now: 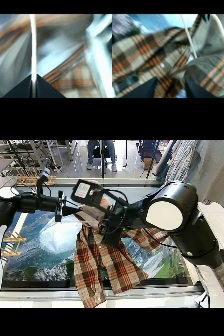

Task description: Fold the clothes and pants, and hang the long-sleeved shirts on hangers.

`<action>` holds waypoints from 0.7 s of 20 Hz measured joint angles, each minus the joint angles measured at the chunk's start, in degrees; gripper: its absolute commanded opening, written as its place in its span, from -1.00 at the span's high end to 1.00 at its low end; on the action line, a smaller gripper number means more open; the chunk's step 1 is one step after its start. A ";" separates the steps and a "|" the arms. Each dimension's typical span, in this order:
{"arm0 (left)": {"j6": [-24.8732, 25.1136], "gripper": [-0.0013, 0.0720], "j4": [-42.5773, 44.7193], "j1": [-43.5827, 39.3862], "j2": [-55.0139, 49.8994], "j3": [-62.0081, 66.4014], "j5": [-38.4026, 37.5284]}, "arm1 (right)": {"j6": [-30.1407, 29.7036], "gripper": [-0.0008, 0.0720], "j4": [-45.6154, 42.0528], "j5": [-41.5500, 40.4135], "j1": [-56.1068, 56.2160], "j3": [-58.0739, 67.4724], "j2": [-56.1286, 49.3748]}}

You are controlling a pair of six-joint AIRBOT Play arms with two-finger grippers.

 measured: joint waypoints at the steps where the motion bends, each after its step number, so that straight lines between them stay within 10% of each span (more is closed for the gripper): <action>1: 0.68 0.91 -3.56 0.07 -0.70 0.00 -0.48 | -0.61 -0.63 -2.91 -0.04 0.04 0.13 0.81; 3: 1.75 0.91 -8.37 0.00 -2.23 -0.02 -2.38 | -2.56 -0.94 -10.58 -1.14 -0.15 0.26 2.78; 9: 2.91 0.91 -13.46 -0.83 -6.54 -0.02 -3.61 | -7.30 -0.94 -21.20 -2.99 -10.49 -2.34 5.05; 14: 3.10 0.91 -14.43 -1.09 -8.26 -0.02 -3.58 | -15.43 -0.94 -6.10 -6.60 -23.06 -9.29 5.14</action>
